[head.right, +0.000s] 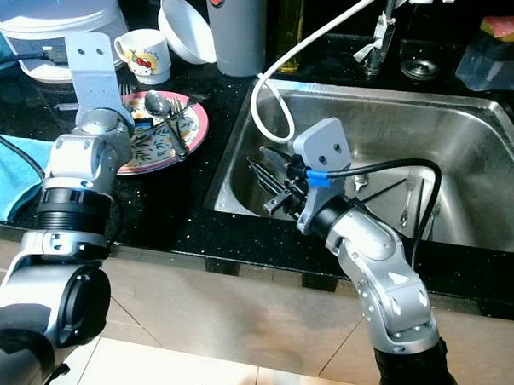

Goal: Kitchen organization

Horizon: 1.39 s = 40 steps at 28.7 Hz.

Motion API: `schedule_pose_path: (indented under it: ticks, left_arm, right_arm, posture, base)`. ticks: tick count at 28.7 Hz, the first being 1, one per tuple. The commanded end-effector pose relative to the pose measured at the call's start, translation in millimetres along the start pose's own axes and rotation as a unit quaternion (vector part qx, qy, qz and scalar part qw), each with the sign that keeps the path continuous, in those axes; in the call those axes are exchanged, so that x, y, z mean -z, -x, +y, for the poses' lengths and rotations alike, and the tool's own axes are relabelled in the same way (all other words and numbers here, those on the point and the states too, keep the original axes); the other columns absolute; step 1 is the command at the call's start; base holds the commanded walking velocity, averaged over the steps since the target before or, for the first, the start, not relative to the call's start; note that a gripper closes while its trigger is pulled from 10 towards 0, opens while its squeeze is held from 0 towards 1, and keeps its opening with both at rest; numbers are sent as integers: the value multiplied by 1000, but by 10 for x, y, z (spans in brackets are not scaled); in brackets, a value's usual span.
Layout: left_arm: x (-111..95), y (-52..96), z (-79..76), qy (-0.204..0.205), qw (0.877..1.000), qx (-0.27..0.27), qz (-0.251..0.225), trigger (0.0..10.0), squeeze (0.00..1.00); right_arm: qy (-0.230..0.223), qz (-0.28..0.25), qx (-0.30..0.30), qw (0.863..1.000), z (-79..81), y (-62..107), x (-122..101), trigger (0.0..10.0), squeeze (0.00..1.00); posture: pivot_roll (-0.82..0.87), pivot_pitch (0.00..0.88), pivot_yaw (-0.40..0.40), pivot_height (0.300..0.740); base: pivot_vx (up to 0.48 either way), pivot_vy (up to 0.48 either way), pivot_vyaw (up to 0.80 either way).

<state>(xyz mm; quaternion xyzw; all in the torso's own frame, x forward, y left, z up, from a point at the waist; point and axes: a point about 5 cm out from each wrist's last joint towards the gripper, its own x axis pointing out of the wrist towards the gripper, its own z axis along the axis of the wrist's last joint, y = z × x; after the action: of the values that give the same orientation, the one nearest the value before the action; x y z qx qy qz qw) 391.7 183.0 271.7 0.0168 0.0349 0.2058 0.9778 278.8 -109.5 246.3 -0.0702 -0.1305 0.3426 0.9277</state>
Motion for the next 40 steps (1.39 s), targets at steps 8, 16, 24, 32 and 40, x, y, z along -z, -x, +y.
schedule_pose_path:
  ticks: [8,16,24,32,40]
  left_arm:
    - [-209,50,-28,-30,996,18,-87,10000,0]
    - [-244,63,-108,39,995,74,-61,10000,0]
    - [86,53,-148,21,996,77,48,10000,0]
    - [326,83,-207,19,987,91,127,10000,839]
    - [257,85,-173,5,990,87,107,10000,1000]
  right_arm:
    - [0,12,42,999,-105,-20,47,10000,0]
    - [-1,9,41,999,-88,-22,50,10000,0]
    - [0,8,42,999,-87,-28,53,10000,0]
    - [0,8,43,999,-80,-39,53,10000,0]
    - [-2,7,45,999,-77,-35,56,10000,0]
  posture:
    - [45,102,64,740]
    - [48,81,68,740]
    - [47,77,68,740]
    - [47,76,69,740]
    - [46,81,70,740]
  base:
    - [0,0,0]
    - [0,0,0]
    - [0,0,0]
    - [0,0,0]
    - [0,0,0]
